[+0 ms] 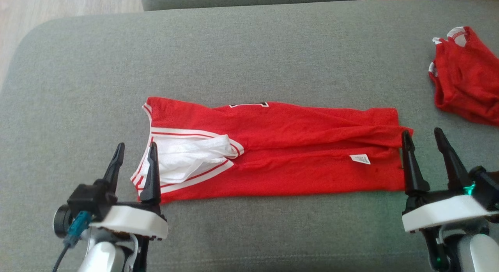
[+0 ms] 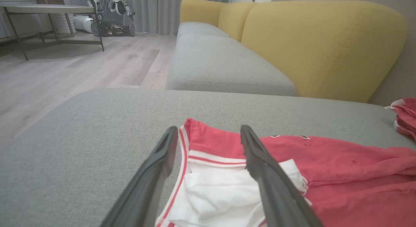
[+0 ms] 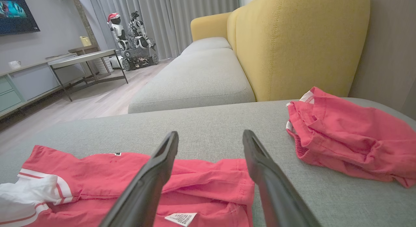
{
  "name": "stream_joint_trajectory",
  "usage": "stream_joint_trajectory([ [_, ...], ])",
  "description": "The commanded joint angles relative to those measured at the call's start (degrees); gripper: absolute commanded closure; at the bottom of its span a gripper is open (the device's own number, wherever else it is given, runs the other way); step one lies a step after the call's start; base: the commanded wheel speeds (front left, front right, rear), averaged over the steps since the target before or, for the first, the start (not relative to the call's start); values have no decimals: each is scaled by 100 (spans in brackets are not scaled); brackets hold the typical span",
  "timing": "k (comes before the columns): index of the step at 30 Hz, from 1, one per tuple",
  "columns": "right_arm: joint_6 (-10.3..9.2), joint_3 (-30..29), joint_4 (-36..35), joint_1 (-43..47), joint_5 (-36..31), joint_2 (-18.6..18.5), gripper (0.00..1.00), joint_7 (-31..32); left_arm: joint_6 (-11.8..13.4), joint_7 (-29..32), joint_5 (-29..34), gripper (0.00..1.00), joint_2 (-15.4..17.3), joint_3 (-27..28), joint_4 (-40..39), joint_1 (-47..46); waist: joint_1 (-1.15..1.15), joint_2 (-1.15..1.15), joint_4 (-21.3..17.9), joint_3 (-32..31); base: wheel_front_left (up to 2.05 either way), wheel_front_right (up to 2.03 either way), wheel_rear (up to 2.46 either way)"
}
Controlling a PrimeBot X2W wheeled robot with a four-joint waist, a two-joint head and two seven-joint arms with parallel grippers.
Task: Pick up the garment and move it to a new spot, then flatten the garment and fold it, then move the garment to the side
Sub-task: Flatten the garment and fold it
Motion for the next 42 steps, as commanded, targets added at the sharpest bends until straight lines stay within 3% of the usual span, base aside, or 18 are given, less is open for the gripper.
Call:
stream_joint_trajectory([
  [1,-4,119,-218,-81,-66,-2,0,10,-40,-69,47,0,30,247,-137,-150,0,0,-2,13,0,0,0],
  [21,-4,-119,121,-388,-110,-105,0,180,-195,-70,163,0,-119,280,-85,-436,0,0,110,339,0,0,0],
  [27,-4,-382,778,-799,-142,-181,0,464,-317,-70,271,0,-234,172,-87,-755,0,0,215,716,0,0,0],
  [32,-4,-444,1247,-1024,-89,-77,0,1055,-392,-70,341,0,-329,171,-51,-946,0,0,244,935,0,0,0],
  [42,-4,-280,1175,-818,169,153,0,1614,-503,-70,474,0,-452,349,-3,-1041,0,0,197,1066,0,0,0],
])
